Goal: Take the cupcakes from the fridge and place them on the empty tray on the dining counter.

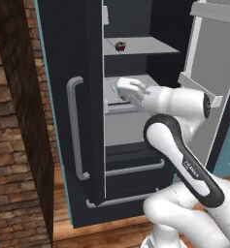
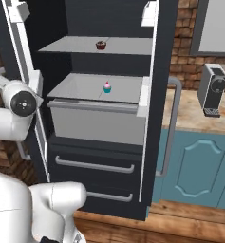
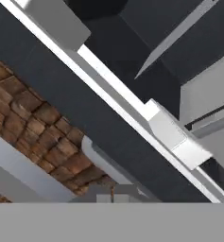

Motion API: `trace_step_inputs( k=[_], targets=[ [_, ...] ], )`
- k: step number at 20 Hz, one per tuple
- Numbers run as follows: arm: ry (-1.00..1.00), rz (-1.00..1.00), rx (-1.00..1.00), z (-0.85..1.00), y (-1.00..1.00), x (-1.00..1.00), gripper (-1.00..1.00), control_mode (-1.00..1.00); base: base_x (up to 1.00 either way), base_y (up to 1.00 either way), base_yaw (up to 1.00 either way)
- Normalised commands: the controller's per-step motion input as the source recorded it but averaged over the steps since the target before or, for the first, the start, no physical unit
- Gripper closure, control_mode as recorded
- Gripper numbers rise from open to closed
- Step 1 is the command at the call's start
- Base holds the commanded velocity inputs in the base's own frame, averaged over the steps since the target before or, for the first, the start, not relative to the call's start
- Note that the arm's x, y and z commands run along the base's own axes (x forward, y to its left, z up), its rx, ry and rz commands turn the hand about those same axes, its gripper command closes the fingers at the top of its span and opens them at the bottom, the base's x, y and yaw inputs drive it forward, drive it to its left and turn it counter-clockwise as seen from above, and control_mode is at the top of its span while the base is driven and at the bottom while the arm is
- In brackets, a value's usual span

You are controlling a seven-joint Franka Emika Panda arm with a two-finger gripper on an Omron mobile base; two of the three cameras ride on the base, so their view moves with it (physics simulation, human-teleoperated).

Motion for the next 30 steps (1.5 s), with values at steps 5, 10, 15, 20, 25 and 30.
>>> trace_step_inputs(
  k=[5, 10, 15, 20, 25, 30],
  targets=[
    [0.34, 0.40, 0.67, -0.20, 0.00, 0.53, 1.00, -1.00, 0.00, 0.00, 0.00],
    [0.18, 0.12, 0.48, -0.32, -0.03, 1.00, 1.00, -1.00, 0.00, 0.00, 0.00],
    [0.21, 0.10, 0.20, -0.06, 0.22, 0.98, 1.00, -1.00, 0.00, 0.00, 0.00],
    [0.44, 0.38, 0.17, 0.01, 0.41, 0.69, 1.00, -1.00, 0.00, 0.00, 0.00],
    [0.12, 0.33, 0.00, -0.02, 0.96, 0.19, 1.00, -1.00, 0.00, 0.00, 0.00],
    [-0.04, 0.22, -0.04, -0.63, 1.00, -0.04, 1.00, -1.00, 0.00, 0.00, 0.00]
  ],
)
